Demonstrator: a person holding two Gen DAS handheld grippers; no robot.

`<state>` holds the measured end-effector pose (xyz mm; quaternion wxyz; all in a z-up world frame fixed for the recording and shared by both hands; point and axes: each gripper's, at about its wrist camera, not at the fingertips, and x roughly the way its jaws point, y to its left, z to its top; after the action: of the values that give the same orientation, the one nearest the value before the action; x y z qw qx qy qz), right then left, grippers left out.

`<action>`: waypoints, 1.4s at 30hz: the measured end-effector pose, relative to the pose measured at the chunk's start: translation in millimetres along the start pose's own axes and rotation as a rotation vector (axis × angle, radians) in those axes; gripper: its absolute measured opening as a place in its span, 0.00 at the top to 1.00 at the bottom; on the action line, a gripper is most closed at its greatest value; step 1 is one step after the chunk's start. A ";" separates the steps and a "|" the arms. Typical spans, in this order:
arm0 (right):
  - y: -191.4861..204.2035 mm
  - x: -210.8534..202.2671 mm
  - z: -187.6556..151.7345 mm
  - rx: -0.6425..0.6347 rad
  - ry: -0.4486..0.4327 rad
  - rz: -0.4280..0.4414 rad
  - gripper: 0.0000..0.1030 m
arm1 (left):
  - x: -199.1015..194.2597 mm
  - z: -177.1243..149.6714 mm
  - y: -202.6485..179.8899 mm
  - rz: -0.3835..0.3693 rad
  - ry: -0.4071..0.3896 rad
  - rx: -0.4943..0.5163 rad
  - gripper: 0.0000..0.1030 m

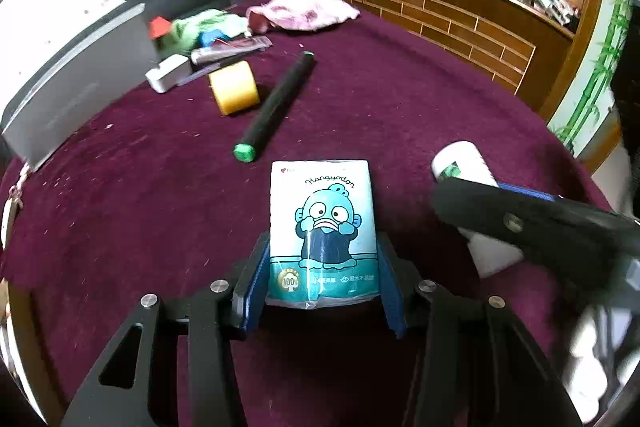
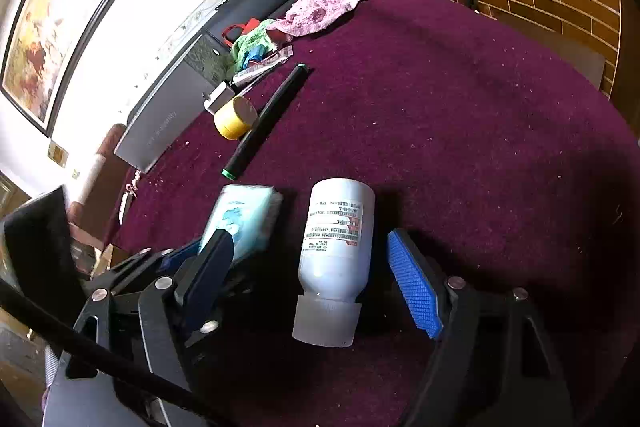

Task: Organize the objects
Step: 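Grasp the white bottle with the right tool while the left tool grasps the tissue pack, then lift the white bottle with the right tool while the left tool lifts the tissue pack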

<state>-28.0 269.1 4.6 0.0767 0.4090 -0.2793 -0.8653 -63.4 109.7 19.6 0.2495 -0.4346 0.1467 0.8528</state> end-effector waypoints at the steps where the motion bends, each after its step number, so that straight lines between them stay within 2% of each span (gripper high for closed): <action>1: 1.5 0.5 0.0 -0.009 0.000 -0.009 0.23 | -3.5 -4.3 0.8 0.007 0.004 -0.005 0.59; 4: 8.6 3.0 -1.8 -0.053 0.000 -0.058 0.24 | -8.6 -13.0 3.8 0.012 0.010 -0.034 0.57; 6: 12.9 4.0 -3.5 -0.078 -0.006 -0.108 0.31 | -6.6 -11.2 5.1 0.013 0.010 -0.051 0.56; 8: 11.8 3.4 -4.2 -0.088 -0.014 -0.144 0.44 | -0.3 -6.8 4.6 0.026 0.018 -0.064 0.54; 10: 8.7 2.5 -3.7 -0.085 -0.019 -0.155 0.47 | 8.7 -4.8 0.9 0.032 0.040 -0.057 0.47; 13: 9.8 3.2 -3.9 -0.100 -0.022 -0.171 0.47 | 11.0 -5.3 -5.0 0.090 -0.003 -0.031 0.34; 14: 12.5 4.3 -4.6 -0.118 -0.022 -0.189 0.47 | 11.4 -6.5 -4.6 0.094 -0.012 -0.035 0.34; 16: 17.0 6.1 -6.3 -0.147 -0.024 -0.218 0.47 | 12.0 -8.9 0.2 0.072 -0.012 -0.068 0.34; 17: 18.6 7.0 -6.9 -0.157 -0.024 -0.228 0.47 | 11.7 -9.7 3.8 0.048 -0.009 -0.091 0.42; 19: 22.2 9.1 -8.2 -0.181 -0.025 -0.254 0.47 | 6.2 -12.1 7.7 0.055 -0.024 -0.109 0.58; 25: 28.4 14.2 -9.4 -0.226 -0.016 -0.282 0.41 | -13.4 -28.5 13.7 0.086 -0.030 -0.153 0.59; 29: 29.0 14.7 -9.6 -0.228 -0.016 -0.284 0.41 | -30.8 -40.4 14.0 0.107 -0.038 -0.182 0.58; 35: 29.5 13.9 -10.1 -0.223 -0.023 -0.291 0.43 | -63.2 -52.8 6.6 0.165 -0.083 -0.151 0.58; 42: 33.1 15.5 -11.4 -0.240 -0.022 -0.323 0.44 | -95.6 -65.1 8.0 0.186 -0.129 -0.159 0.58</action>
<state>-32.8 231.2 6.5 -0.0180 0.4269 -0.1060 -0.8979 23.2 44.1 60.0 0.1432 -0.3818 0.1019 0.9074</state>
